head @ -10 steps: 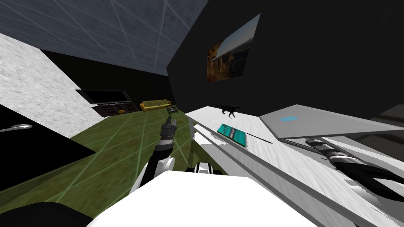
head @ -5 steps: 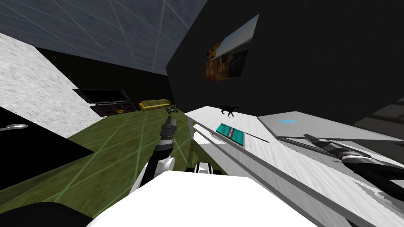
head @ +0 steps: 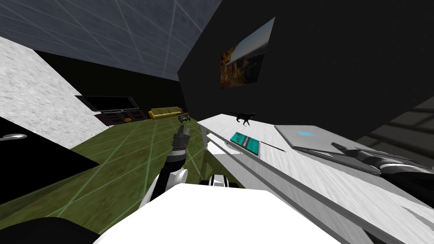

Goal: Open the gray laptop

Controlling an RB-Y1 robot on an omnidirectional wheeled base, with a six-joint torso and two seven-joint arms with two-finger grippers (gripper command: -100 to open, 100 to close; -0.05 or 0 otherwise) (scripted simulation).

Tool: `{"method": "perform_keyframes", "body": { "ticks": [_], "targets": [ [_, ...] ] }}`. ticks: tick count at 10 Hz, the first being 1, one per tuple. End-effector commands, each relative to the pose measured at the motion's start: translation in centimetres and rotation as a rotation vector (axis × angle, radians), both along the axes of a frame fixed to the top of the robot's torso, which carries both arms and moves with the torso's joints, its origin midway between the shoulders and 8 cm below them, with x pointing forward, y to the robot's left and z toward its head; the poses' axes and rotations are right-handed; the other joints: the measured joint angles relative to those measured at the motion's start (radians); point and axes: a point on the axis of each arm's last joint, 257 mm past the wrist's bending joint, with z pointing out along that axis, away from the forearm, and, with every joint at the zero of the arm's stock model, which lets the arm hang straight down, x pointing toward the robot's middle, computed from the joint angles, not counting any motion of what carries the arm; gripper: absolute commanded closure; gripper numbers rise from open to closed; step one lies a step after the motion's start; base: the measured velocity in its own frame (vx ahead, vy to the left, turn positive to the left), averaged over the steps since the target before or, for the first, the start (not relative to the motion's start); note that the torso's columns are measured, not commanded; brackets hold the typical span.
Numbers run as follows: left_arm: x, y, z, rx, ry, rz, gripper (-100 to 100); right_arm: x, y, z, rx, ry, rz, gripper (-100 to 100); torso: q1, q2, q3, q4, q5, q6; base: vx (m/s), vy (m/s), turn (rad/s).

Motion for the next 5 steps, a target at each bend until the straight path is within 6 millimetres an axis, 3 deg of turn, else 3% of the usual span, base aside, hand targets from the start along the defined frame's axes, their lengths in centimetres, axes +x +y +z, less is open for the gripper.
{"method": "perform_keyframes", "body": {
  "ticks": [1,5],
  "targets": [
    [0.0,0.0,0.0,0.0,0.0,0.0,0,0.0,-0.2,1.9,-0.134,0.099,0.006,-100,0.0,0.0,0.0,0.0,0.0,0.0,-0.018,-0.034,-0.015],
    [0.0,0.0,0.0,0.0,0.0,0.0,0,0.6,0.1,4.6,-0.338,0.246,0.021,-100,0.0,0.0,0.0,0.0,0.0,0.0,-0.019,-0.031,-0.014]
  ]
}}
